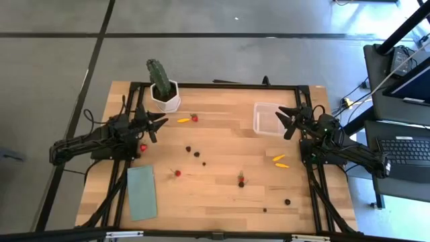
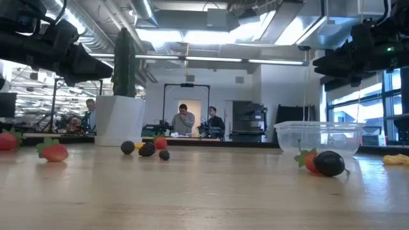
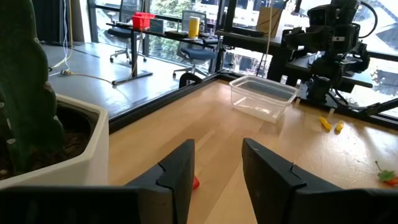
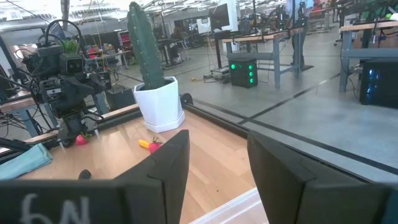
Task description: Pick and placing Produce into tupperware
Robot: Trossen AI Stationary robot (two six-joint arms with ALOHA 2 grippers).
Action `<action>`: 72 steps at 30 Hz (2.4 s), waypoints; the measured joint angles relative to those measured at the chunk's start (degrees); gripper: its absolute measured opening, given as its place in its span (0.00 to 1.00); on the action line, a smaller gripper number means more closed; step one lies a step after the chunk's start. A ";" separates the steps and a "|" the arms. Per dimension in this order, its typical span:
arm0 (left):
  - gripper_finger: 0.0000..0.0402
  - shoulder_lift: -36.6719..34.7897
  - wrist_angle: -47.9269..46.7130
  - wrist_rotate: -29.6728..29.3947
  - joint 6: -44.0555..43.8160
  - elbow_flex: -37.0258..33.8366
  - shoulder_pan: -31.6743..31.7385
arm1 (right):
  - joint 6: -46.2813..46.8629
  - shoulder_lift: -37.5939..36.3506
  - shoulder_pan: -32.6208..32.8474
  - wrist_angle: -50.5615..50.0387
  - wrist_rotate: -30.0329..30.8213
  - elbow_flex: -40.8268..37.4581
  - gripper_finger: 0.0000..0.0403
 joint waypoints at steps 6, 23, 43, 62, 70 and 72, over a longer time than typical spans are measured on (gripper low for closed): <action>0.31 0.00 0.00 0.01 0.00 -0.01 0.00 | 0.04 0.02 0.00 0.00 0.00 -0.02 0.41; 0.31 0.00 0.00 0.00 0.00 0.00 0.01 | -11.92 0.02 -0.04 0.50 0.09 0.00 0.41; 0.31 -0.01 0.00 0.02 0.00 0.00 -0.01 | 0.31 0.00 -0.02 0.94 -0.06 0.00 0.41; 0.31 0.00 0.13 0.00 0.00 -0.02 0.01 | -8.92 16.43 -0.02 -2.16 -7.87 18.91 0.41; 0.31 0.00 0.22 0.00 -0.27 -0.02 0.00 | -12.16 42.11 0.02 -28.00 -9.38 43.52 0.41; 0.31 0.00 0.24 0.00 -0.31 -0.02 0.00 | -12.00 47.69 0.04 -36.36 -11.95 48.74 0.41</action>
